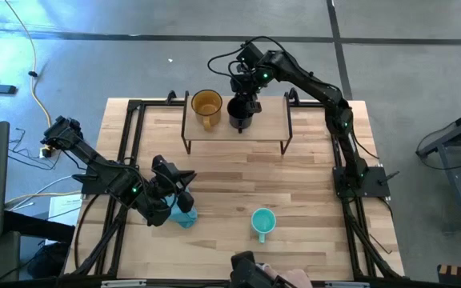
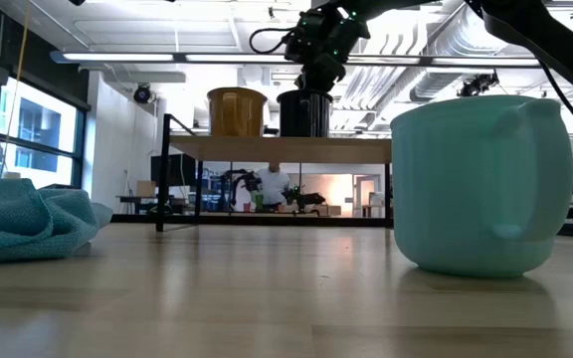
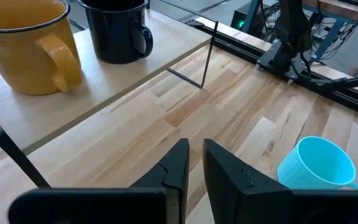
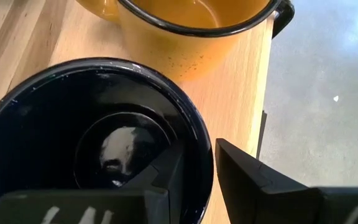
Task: Stack small to large cups/mugs on shelf
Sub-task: Put the black cup on the shelf, then put the light blue cup on the shelf
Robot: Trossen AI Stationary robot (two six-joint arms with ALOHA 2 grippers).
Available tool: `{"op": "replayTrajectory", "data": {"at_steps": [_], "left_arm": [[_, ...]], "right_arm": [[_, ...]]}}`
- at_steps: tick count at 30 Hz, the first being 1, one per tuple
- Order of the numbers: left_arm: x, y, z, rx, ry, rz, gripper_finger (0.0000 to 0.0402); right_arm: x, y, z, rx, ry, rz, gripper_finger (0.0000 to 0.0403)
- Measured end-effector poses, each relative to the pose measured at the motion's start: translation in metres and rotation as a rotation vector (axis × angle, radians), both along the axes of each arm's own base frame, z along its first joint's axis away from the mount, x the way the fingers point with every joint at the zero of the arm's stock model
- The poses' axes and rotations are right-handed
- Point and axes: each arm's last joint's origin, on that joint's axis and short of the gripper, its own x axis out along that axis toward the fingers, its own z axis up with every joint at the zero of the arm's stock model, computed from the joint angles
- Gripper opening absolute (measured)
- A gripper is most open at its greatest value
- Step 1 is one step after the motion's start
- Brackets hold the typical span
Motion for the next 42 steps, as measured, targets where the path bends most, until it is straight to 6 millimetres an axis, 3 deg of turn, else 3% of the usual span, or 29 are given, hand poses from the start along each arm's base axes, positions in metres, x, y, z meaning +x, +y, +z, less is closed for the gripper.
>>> {"op": "replayTrajectory", "data": {"at_steps": [19,33,42], "left_arm": [[0.0,0.0,0.0,-0.005,0.002,-0.004,0.0037],[0.0,0.0,0.0,-0.004,0.001,-0.002,0.0037],[0.0,0.0,0.0,0.0,-0.001,-0.004,0.0037]], "right_arm": [[-0.002,0.003,0.002,0.001,0.013,0.002,0.0083],[-0.014,0.017,0.03,-0.045,-0.026,0.0,0.0083],[-0.028,0.05,0.059,-0.051,-0.042,-0.007,0.0083]]}}
